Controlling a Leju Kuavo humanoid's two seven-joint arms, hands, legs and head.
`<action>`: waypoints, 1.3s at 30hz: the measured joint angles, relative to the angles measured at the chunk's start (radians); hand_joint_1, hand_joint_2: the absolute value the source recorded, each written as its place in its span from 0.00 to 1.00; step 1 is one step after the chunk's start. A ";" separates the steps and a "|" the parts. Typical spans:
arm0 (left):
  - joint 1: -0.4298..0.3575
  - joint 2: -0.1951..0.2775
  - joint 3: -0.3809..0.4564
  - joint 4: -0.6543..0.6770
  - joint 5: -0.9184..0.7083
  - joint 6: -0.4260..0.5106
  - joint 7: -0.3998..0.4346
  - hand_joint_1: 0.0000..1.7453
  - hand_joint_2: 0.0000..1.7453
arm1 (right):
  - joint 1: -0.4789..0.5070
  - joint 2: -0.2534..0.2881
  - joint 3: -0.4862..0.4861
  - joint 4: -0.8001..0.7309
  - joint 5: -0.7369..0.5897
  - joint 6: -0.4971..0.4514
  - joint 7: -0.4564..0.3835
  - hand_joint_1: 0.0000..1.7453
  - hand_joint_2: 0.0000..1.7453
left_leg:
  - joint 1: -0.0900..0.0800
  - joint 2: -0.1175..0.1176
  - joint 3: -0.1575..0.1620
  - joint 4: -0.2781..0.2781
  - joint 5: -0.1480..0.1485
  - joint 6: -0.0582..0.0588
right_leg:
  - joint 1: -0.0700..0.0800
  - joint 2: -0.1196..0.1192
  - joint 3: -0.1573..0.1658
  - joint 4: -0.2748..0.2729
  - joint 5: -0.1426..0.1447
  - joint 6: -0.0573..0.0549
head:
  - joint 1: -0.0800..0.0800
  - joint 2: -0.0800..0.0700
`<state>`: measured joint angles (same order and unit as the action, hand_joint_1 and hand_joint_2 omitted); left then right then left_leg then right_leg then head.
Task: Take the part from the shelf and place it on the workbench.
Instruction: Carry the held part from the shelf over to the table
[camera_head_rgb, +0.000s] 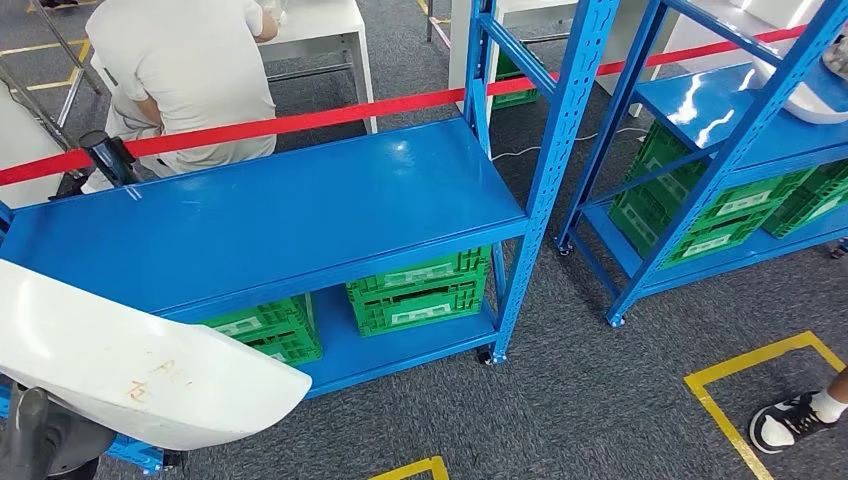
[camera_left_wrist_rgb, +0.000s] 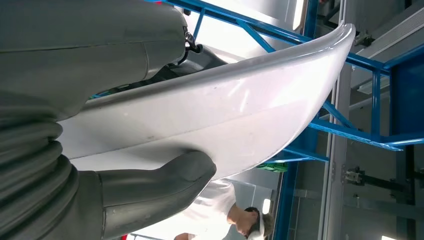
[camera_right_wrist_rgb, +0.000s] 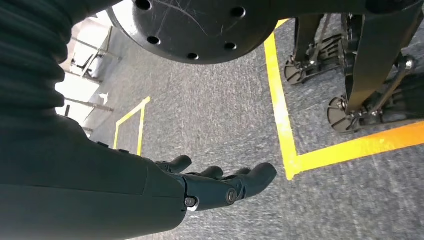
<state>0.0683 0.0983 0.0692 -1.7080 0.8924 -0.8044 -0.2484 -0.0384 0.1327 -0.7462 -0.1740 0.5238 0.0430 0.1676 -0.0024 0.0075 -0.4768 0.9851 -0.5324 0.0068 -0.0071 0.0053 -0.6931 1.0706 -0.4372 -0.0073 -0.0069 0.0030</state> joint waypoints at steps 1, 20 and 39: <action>-0.001 -0.005 -0.002 -0.004 -0.004 0.002 0.007 1.00 1.00 | 0.000 0.000 0.000 0.000 -0.001 0.000 -0.003 0.00 1.00 | 0.002 0.002 -0.013 -0.001 0.012 0.005 | -0.002 0.000 -0.013 0.046 -0.052 0.004 | 0.001 0.000; 0.020 -0.018 -0.007 -0.036 -0.015 0.007 0.006 1.00 1.00 | -0.005 -0.009 -0.006 0.000 0.002 0.002 -0.073 0.00 1.00 | 0.011 -0.003 -0.199 0.310 -0.084 -0.063 | -0.002 -0.010 0.091 -0.040 -0.036 -0.045 | 0.001 0.000; -0.044 -0.043 0.042 0.018 -0.017 0.021 0.018 1.00 1.00 | -0.013 -0.027 -0.041 -0.001 -0.035 -0.014 -0.028 0.00 1.00 | -0.005 0.003 -0.143 0.033 0.099 0.006 | 0.006 -0.004 0.133 0.081 -0.089 -0.006 | -0.002 0.000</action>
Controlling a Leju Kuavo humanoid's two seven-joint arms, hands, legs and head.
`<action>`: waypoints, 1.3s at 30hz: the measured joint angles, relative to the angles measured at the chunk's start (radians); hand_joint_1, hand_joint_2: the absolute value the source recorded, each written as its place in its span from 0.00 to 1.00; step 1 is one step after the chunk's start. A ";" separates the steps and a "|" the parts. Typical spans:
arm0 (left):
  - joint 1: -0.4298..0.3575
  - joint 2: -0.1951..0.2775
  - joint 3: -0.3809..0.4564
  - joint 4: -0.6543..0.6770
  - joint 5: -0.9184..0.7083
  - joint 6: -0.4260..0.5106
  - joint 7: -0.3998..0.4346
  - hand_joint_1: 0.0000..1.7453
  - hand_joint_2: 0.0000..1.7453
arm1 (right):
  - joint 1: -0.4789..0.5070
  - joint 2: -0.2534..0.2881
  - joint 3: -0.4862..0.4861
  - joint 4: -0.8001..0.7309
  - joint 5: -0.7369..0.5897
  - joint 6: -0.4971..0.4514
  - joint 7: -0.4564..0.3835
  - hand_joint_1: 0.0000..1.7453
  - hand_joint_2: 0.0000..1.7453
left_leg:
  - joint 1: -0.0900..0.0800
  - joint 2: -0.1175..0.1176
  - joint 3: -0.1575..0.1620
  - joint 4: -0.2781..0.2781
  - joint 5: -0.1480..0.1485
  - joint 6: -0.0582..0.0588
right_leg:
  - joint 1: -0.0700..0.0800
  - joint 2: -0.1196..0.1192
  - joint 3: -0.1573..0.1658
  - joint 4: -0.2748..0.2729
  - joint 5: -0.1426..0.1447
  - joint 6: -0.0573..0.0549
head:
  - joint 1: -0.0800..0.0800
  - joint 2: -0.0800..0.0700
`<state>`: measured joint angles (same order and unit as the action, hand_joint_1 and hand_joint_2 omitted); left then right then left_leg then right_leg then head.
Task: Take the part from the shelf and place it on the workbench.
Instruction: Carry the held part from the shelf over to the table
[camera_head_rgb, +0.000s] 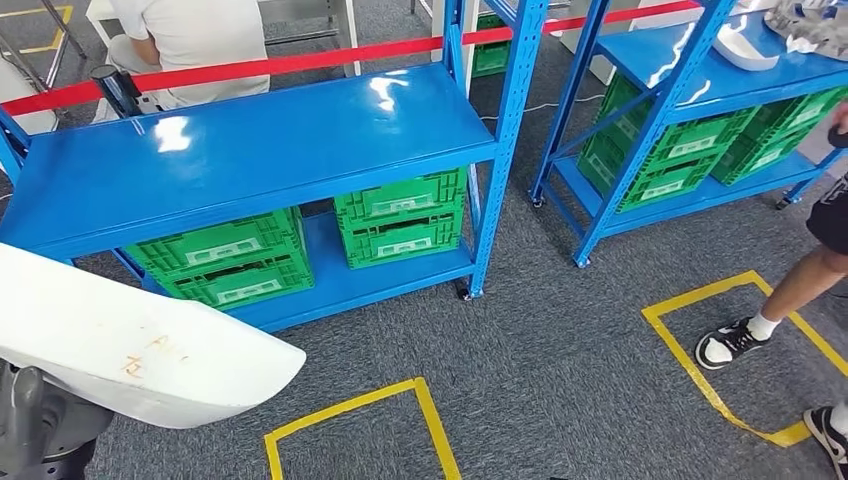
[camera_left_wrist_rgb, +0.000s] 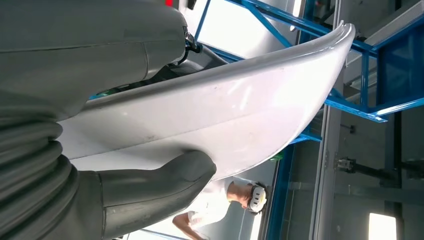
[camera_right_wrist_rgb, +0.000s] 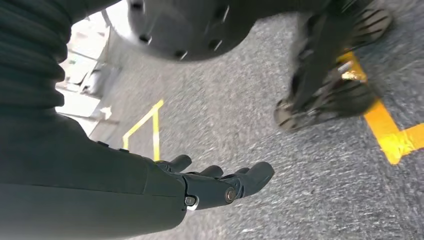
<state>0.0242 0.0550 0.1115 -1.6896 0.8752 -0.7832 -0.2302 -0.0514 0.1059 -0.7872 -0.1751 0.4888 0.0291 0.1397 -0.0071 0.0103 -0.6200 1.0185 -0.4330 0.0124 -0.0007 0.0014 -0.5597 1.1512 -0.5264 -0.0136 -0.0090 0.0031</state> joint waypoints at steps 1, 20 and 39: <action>-0.001 0.000 -0.001 0.001 0.000 0.000 -0.002 1.00 1.00 | 0.000 0.000 -0.004 -0.001 0.002 0.008 -0.011 0.00 1.00 | -0.001 0.003 -0.009 0.006 0.006 -0.004 | 0.003 0.000 0.048 -0.068 -0.011 -0.006 | 0.000 0.000; 0.047 0.001 0.042 -0.028 0.029 -0.016 -0.027 1.00 1.00 | 0.009 -0.004 -0.009 -0.002 0.029 0.033 -0.035 0.00 1.00 | 0.016 -0.010 0.131 -0.012 -0.112 -0.033 | -0.013 -0.015 -0.087 -0.127 0.123 0.017 | -0.002 0.000; 0.078 -0.010 0.084 -0.033 0.015 -0.021 -0.032 1.00 1.00 | 0.008 0.012 -0.015 -0.001 0.052 0.064 -0.069 0.00 1.00 | 0.012 -0.007 -0.072 0.111 -0.085 -0.055 | -0.003 -0.013 0.044 -0.160 0.016 -0.031 | 0.001 0.000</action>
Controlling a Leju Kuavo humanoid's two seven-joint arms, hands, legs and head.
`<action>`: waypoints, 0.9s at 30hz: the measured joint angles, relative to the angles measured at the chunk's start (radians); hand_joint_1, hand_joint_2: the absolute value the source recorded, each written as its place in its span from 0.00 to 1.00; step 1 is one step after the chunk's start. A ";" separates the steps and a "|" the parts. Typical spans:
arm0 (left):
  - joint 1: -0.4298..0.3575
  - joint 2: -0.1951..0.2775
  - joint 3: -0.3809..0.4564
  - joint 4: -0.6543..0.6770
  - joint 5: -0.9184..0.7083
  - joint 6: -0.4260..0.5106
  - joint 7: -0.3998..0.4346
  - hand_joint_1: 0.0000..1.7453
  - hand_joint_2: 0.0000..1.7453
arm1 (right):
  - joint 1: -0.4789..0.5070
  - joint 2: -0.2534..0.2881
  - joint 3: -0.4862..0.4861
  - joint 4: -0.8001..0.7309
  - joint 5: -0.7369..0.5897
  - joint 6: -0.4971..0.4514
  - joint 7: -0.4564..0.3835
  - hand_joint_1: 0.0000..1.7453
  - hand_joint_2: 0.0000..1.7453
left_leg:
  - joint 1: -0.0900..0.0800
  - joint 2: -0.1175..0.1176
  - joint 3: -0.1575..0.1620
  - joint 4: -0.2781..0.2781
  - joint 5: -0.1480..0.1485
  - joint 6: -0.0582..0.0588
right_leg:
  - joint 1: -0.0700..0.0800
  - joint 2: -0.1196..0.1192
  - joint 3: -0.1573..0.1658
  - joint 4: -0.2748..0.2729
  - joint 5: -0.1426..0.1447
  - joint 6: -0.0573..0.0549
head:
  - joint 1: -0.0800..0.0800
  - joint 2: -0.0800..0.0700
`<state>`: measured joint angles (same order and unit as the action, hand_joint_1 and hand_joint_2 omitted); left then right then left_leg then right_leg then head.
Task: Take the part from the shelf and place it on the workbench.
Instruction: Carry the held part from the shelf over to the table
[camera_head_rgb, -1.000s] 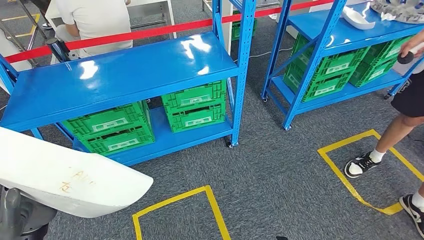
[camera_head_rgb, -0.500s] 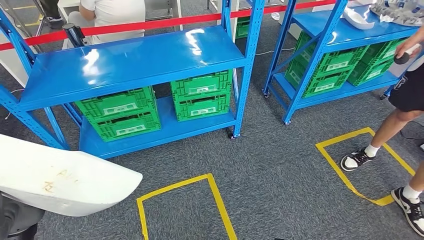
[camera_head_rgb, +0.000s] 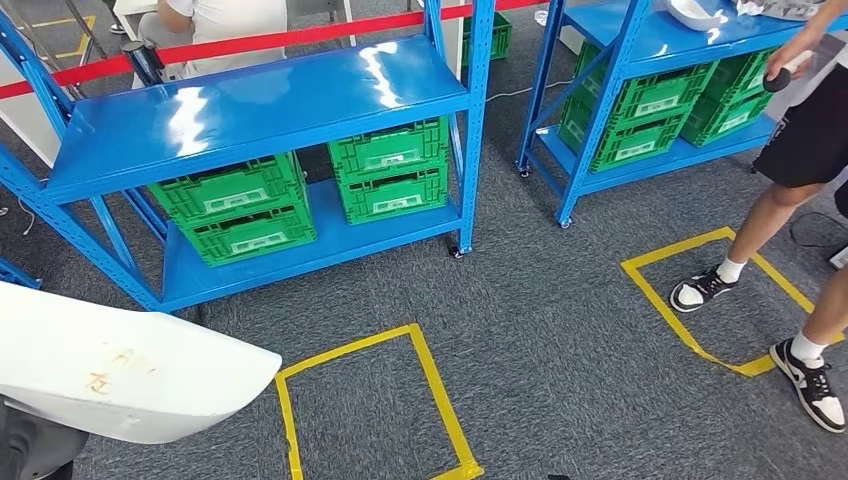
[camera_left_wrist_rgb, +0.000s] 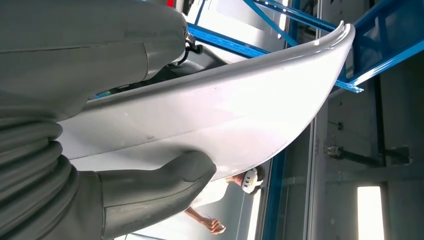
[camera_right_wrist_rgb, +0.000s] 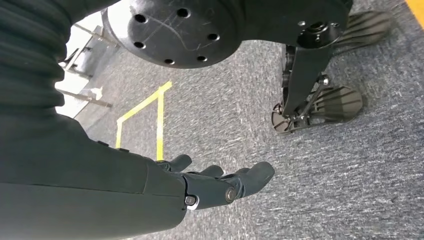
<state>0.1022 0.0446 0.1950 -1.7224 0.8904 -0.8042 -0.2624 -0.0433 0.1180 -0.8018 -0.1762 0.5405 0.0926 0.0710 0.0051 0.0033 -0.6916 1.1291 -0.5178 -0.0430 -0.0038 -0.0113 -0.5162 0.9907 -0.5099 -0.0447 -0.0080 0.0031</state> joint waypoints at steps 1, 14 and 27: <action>0.002 0.000 0.005 0.000 0.004 -0.001 0.000 1.00 1.00 | 0.000 0.000 0.000 0.000 0.001 0.001 -0.001 0.00 1.00 | 0.001 0.000 -0.012 0.062 -0.047 -0.004 | 0.000 -0.001 -0.014 0.001 0.011 -0.002 | 0.000 0.000; -0.033 0.005 0.022 0.022 0.029 -0.004 0.018 1.00 1.00 | -0.004 0.000 0.000 0.000 -0.007 0.002 0.013 0.00 1.00 | -0.001 0.004 0.196 -0.136 -0.008 0.052 | -0.005 0.003 -0.154 0.068 0.067 0.054 | 0.000 0.000; -0.065 0.003 0.021 0.042 0.078 -0.009 0.029 1.00 1.00 | -0.007 0.001 -0.019 -0.001 -0.037 0.025 -0.013 0.00 1.00 | -0.003 0.011 0.035 -0.105 0.131 0.023 | 0.006 0.007 0.043 0.001 -0.050 0.023 | 0.003 0.000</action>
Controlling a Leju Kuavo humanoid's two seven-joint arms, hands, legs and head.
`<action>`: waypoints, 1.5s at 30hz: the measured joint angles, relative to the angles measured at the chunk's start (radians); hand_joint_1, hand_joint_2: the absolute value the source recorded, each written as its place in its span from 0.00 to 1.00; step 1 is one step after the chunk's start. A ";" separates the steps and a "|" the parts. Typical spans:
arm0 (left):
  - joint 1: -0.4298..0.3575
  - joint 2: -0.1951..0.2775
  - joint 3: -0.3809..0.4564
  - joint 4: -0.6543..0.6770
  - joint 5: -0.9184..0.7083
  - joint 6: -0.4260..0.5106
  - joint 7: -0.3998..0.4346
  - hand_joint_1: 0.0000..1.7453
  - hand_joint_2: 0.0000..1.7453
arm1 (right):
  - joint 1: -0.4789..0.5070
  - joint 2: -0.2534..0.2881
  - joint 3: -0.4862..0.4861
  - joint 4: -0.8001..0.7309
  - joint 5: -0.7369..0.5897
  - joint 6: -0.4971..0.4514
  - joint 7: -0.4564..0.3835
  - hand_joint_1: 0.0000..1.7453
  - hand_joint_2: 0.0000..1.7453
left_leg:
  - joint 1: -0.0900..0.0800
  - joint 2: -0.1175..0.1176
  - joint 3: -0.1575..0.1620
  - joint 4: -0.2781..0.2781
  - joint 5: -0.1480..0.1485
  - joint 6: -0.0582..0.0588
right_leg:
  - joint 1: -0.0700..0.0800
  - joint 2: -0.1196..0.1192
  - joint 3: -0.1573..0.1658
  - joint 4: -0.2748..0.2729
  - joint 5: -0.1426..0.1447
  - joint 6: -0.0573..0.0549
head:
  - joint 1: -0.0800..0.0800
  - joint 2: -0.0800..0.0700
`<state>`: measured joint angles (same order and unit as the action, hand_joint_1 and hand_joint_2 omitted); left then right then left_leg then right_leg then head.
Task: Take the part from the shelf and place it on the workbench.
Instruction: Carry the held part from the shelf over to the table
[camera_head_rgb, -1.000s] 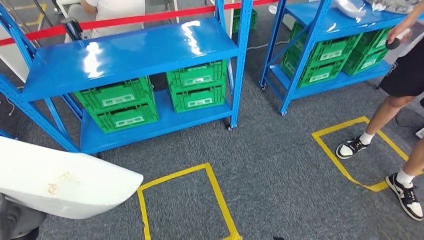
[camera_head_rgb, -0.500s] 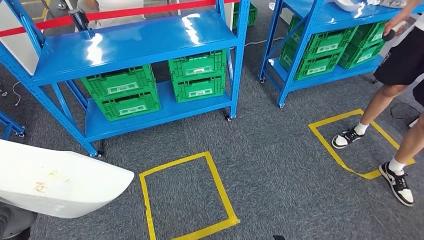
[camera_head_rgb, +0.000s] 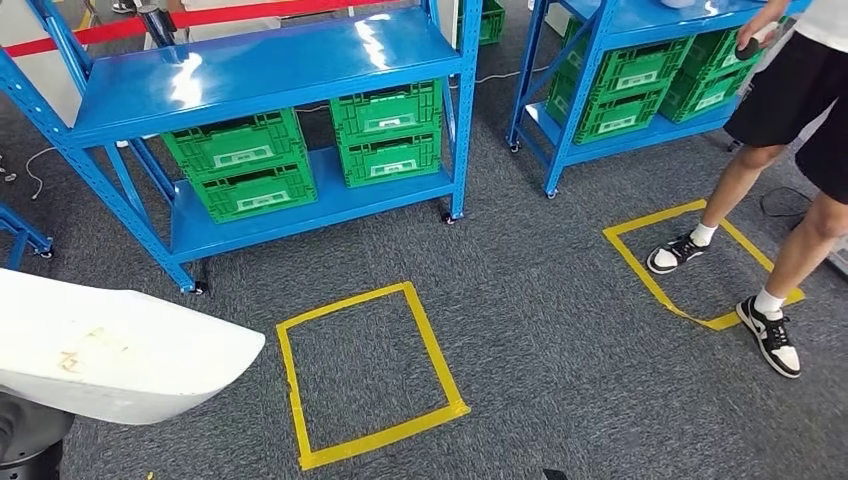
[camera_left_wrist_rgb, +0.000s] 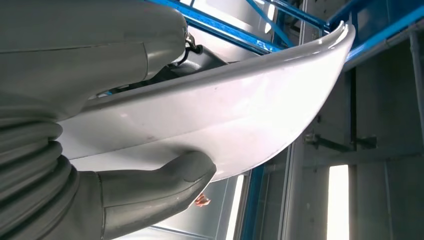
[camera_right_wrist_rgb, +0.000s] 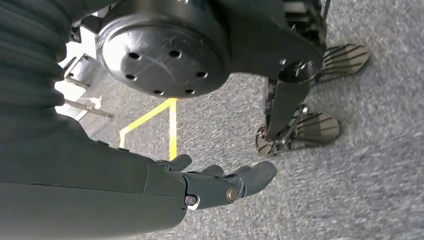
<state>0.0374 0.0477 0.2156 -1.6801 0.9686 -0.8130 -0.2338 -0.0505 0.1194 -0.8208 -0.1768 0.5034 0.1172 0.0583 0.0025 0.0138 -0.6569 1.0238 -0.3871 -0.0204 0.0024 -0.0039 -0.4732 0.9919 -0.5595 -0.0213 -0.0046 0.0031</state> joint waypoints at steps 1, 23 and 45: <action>0.000 0.001 0.000 0.001 0.000 0.000 0.000 1.00 1.00 | 0.001 0.001 0.000 0.000 0.001 0.000 0.002 0.00 1.00 | 0.001 -0.002 -0.006 0.004 -0.008 -0.006 | -0.002 -0.002 -0.008 -0.001 0.011 -0.007 | 0.000 0.000; -0.114 0.004 -0.053 0.102 -0.016 0.019 0.031 1.00 1.00 | -0.002 0.000 -0.015 0.000 0.018 0.003 0.023 0.00 1.00 | -0.001 -0.004 0.098 -0.018 -0.099 0.040 | -0.010 -0.001 -0.258 0.311 -0.031 0.042 | -0.002 0.000; 0.099 -0.019 -0.013 -0.063 -0.078 0.015 0.009 1.00 1.00 | 0.001 -0.034 0.030 0.000 0.118 0.066 0.009 0.00 1.00 | -0.003 -0.008 0.219 -0.032 -0.198 0.000 | -0.001 -0.015 -0.188 0.030 0.158 0.003 | -0.005 0.000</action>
<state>0.1362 0.0291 0.2024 -1.7435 0.8903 -0.7978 -0.2244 -0.0494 0.0851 -0.7912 -0.1770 0.6218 0.1831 0.0671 -0.0003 0.0057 -0.4375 0.9916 -0.5854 -0.0202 0.0017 -0.0186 -0.6612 1.0220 -0.4015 -0.0181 -0.0096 0.0030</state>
